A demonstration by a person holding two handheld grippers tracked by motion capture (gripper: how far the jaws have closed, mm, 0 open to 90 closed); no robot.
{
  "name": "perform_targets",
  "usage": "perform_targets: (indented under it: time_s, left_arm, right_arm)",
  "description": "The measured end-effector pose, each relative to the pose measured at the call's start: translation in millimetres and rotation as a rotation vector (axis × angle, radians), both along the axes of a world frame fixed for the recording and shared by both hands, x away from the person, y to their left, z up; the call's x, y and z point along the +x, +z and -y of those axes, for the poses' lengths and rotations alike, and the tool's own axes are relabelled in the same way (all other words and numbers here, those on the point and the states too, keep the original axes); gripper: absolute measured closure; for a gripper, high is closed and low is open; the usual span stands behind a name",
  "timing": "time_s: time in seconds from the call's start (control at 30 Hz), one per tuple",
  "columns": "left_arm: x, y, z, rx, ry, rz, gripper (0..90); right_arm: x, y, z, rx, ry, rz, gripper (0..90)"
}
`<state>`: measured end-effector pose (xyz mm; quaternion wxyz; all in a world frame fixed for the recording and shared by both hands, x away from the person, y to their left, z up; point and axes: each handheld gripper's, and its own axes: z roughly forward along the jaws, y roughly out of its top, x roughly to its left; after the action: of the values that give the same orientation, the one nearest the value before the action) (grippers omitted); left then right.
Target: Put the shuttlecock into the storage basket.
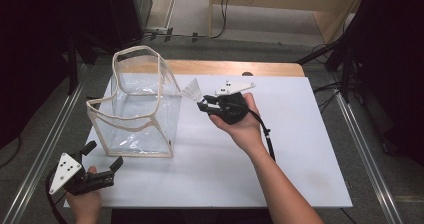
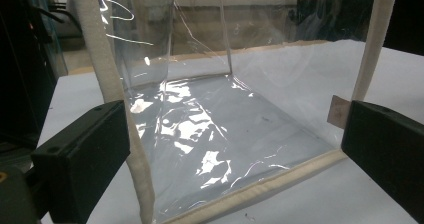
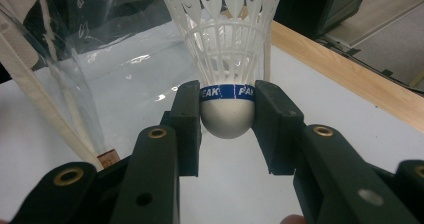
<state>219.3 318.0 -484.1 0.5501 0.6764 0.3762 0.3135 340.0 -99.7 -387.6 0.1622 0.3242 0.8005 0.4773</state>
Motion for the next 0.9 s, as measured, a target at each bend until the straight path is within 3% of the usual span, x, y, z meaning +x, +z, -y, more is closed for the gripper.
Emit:
perform_targets:
  time_s: [0.9]
  left_arm:
    - [0.5,0.2,-1.0,-0.01,-0.004,-0.004,0.0]
  right_arm:
    - [0.1,18.8,-11.2,0.022,0.017,0.022,62.8]
